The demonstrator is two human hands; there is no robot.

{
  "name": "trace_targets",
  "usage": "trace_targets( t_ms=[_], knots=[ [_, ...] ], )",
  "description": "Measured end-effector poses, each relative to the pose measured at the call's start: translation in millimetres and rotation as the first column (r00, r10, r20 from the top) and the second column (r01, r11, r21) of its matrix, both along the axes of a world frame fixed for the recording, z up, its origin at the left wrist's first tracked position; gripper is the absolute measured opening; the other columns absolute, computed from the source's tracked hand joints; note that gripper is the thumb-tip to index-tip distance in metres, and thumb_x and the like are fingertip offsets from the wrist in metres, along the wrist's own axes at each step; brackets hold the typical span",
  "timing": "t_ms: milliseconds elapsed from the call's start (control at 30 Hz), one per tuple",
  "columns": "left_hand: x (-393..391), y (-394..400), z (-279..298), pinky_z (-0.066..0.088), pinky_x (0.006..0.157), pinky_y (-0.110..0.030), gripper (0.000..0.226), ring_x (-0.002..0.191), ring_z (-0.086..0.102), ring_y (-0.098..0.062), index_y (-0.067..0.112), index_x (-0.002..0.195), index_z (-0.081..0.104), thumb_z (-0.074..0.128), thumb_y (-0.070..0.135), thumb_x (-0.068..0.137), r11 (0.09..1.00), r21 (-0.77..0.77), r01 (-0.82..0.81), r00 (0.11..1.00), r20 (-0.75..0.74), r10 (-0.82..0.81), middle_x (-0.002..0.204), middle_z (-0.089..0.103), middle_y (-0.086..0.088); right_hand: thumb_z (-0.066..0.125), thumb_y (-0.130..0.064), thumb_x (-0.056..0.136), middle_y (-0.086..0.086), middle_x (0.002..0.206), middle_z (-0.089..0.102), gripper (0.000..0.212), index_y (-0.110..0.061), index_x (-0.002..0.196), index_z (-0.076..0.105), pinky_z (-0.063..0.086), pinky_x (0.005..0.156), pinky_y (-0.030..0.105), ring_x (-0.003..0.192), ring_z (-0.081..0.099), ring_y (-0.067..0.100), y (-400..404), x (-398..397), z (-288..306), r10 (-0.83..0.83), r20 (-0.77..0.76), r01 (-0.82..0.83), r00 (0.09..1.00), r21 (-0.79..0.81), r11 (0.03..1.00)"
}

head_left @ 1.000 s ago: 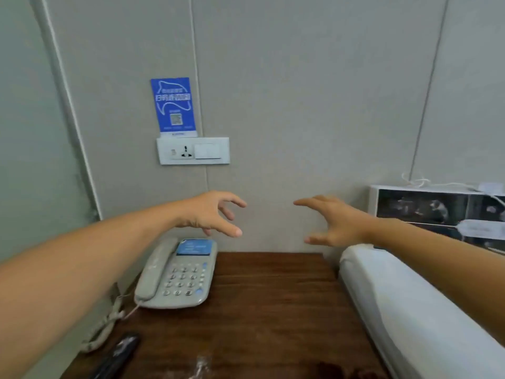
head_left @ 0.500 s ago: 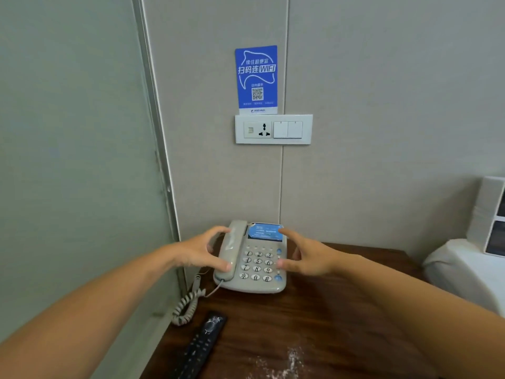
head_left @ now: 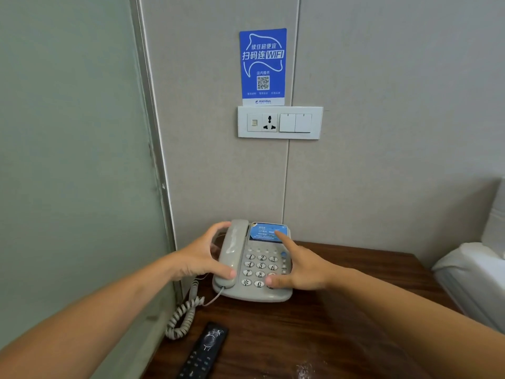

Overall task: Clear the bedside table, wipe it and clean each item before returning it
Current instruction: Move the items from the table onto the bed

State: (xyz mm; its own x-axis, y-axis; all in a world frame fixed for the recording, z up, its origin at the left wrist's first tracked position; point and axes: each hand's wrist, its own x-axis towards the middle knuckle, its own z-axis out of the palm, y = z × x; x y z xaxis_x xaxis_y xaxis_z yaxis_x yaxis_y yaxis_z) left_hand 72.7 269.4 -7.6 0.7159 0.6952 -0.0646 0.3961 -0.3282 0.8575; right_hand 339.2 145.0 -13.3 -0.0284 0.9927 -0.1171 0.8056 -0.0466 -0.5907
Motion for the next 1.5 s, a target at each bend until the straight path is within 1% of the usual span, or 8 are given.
trace_targets(
  t_ms=[200,333,633,900,967,1100,1333,1500],
  knots=[
    [6.2,-3.3,12.4,0.058,0.098,-0.036,0.131,0.119,0.066,-0.023,0.041,0.157,0.02,0.102,0.02,0.057,0.999,-0.033,0.003,1.0,0.024,-0.002,0.134,0.058,-0.007,0.08,-0.086,0.052,-0.002,0.149,0.043,0.142,-0.038,0.161,0.004,0.042,0.116,0.037,0.134,0.05,0.015,-2.8,-1.3,15.4,-0.08,-0.052,0.083,0.995,0.053,0.995],
    [19.8,-12.7,38.5,0.057,0.1,-0.036,0.133,0.119,0.067,-0.018,0.038,0.16,0.019,0.102,0.019,0.057,0.998,-0.017,0.057,0.998,0.037,-0.056,0.138,0.06,-0.004,0.085,-0.065,0.07,-0.009,0.136,0.047,0.126,-0.035,0.162,0.005,0.037,0.105,0.022,0.121,0.05,0.009,-27.6,3.3,41.0,-0.067,-0.06,0.071,0.996,0.081,0.994],
    [113.3,-85.9,135.8,0.057,0.076,-0.02,0.118,0.096,0.074,-0.008,0.04,0.157,0.025,0.096,0.012,0.066,0.962,0.137,0.236,0.968,0.058,-0.245,0.124,0.066,-0.002,0.086,-0.062,0.071,-0.011,0.14,0.049,0.121,-0.032,0.162,0.011,0.038,0.116,0.032,0.127,0.053,0.012,-142.9,70.7,132.2,-0.245,-0.01,0.243,0.969,0.186,0.952],
    [231.7,-172.8,202.5,0.059,0.068,-0.023,0.147,0.087,0.077,-0.022,0.034,0.159,0.028,0.1,0.036,0.032,0.919,0.134,0.371,0.913,0.131,-0.387,0.09,0.079,-0.012,0.082,-0.047,0.083,-0.024,0.121,0.05,0.102,-0.024,0.16,0.019,0.043,0.082,0.004,0.117,0.056,0.004,-276.2,151.4,209.6,-0.427,-0.017,0.414,0.904,0.282,0.866],
    [260.7,-198.6,210.6,0.06,0.067,-0.024,0.157,0.085,0.077,-0.025,0.032,0.16,0.026,0.104,0.037,0.023,0.904,0.101,0.415,0.893,0.149,-0.426,0.089,0.079,-0.012,0.081,-0.061,0.075,-0.012,0.139,0.053,0.115,-0.026,0.162,0.014,0.049,0.098,0.017,0.124,0.058,0.013,-304.8,169.4,217.7,-0.468,-0.029,0.455,0.883,0.288,0.842],
    [310.4,-248.1,210.5,0.062,0.068,-0.029,0.163,0.086,0.077,-0.024,0.027,0.16,0.027,0.105,0.035,0.018,0.879,0.045,0.475,0.857,0.2,-0.474,0.102,0.076,-0.014,0.076,-0.067,0.071,0.006,0.151,0.05,0.122,-0.03,0.163,0.006,0.051,0.109,0.043,0.126,0.06,0.025,-354.3,207.3,218.8,-0.531,-0.064,0.523,0.845,0.299,0.798],
    [345.1,-293.2,164.0,0.055,0.1,-0.057,0.124,0.1,0.073,-0.027,0.036,0.142,0.041,0.098,0.031,0.032,0.876,-0.015,0.481,0.869,0.138,-0.475,0.119,0.069,-0.013,0.083,-0.061,0.076,-0.008,0.135,0.063,0.107,-0.031,0.158,0.022,0.057,0.1,0.037,0.118,0.066,0.012,-395.9,245.1,162.5,-0.529,-0.199,0.564,0.825,0.22,0.796],
    [360.4,-305.6,117.9,0.06,0.09,-0.038,0.145,0.111,0.07,-0.024,0.028,0.155,0.032,0.103,0.032,0.028,0.887,-0.035,0.46,0.885,0.094,-0.455,0.132,0.064,-0.009,0.083,-0.049,0.081,-0.01,0.13,0.064,0.089,-0.042,0.15,0.027,0.058,0.077,0.022,0.111,0.069,0.008,-406.7,258.3,119.4,-0.534,-0.244,0.573,0.809,0.126,0.81]
  ],
)
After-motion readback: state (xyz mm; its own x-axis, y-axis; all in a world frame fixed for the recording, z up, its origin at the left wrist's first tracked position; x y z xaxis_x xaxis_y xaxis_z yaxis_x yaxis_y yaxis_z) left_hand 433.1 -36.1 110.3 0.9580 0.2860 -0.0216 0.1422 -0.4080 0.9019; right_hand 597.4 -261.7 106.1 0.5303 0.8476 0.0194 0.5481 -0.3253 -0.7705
